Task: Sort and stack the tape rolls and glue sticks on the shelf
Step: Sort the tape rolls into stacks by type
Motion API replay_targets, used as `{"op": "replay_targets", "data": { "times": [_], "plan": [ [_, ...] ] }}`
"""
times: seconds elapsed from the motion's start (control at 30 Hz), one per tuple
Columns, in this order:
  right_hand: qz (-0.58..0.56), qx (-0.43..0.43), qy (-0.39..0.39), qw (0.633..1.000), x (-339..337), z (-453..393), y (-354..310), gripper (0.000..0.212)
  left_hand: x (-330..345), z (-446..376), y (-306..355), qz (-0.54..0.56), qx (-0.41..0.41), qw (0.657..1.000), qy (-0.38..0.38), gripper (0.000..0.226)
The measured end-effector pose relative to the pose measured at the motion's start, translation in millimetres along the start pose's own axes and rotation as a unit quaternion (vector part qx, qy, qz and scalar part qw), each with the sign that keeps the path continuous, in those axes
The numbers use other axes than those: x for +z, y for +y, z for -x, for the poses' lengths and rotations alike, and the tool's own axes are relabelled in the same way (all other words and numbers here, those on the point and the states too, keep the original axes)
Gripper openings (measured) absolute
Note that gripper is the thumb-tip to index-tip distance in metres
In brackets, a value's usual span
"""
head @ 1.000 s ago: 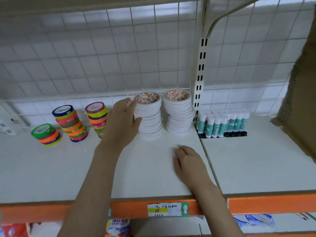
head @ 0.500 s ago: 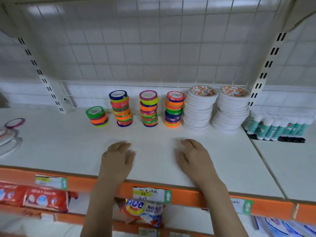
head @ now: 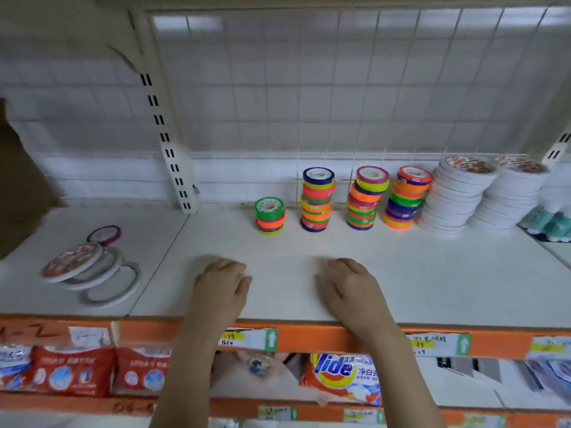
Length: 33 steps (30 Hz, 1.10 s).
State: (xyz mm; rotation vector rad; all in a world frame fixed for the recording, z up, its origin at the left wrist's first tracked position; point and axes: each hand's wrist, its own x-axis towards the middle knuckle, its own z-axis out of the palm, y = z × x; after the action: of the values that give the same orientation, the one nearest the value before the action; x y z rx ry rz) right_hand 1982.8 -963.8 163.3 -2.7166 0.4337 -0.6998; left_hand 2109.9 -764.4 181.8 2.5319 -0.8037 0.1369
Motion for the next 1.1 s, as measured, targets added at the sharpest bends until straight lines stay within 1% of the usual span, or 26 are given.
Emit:
{"op": "replay_targets", "data": {
  "times": [0.1, 0.17, 0.23, 0.4, 0.5, 0.67, 0.73, 0.87, 0.97, 1.03, 1.1],
  "plan": [
    [0.002, 0.004, -0.003, 1.000, 1.0, 0.2, -9.0, 0.042, 0.0, 1.6, -5.0, 0.010, 0.005, 1.000, -0.007, 0.043],
    [0.000, 0.004, -0.003, 1.000, 0.4, -0.3, -12.0, 0.042, 2.0, 1.1, -5.1, 0.014, 0.004, 1.000, -0.011, 0.032],
    [-0.003, -0.002, -0.004, 1.000, -0.8, -1.3, -13.1, 0.042, 5.0, -0.5, -2.6, 0.017, 0.006, 1.000, -0.013, 0.027],
    [-0.010, 0.013, 0.001, 1.000, 0.6, 1.7, -8.2, 0.049, 11.9, -3.9, 8.7, 0.008, 0.042, 0.999, -0.018, 0.027],
    [-0.011, 0.027, 0.007, 1.000, 2.4, 2.6, -7.7, 0.046, 13.3, -4.0, 8.1, 0.007, 0.048, 0.999, -0.024, 0.027],
    [-0.011, 0.016, 0.002, 1.000, 9.1, -7.7, -28.6, 0.048, -3.6, -13.7, -5.6, 0.002, 0.050, 0.998, -0.025, 0.031],
    [-0.017, 0.006, -0.002, 1.000, 15.2, -17.4, -45.7, 0.049, -15.1, -20.4, -18.8, 0.008, 0.049, 0.999, -0.015, 0.032],
    [-0.026, -0.012, 0.017, 0.999, 32.5, -32.9, -90.5, 0.047, -36.9, -29.9, -58.1, 0.006, 0.054, 0.998, -0.011, 0.033],
    [-0.029, -0.008, 0.044, 0.999, 51.2, -42.1, -130.9, 0.039, -54.7, -37.1, -96.6, -0.004, 0.059, 0.998, -0.024, 0.034],
    [-0.033, 0.002, 0.037, 0.999, 68.1, -48.2, -160.1, 0.033, -69.3, -42.7, -124.8, 0.003, 0.067, 0.998, -0.019, 0.034],
    [-0.035, 0.009, 0.024, 0.999, 86.7, -54.9, -187.9, 0.035, -85.5, -46.0, -153.0, 0.009, 0.068, 0.998, -0.006, 0.033]
  ]
}}
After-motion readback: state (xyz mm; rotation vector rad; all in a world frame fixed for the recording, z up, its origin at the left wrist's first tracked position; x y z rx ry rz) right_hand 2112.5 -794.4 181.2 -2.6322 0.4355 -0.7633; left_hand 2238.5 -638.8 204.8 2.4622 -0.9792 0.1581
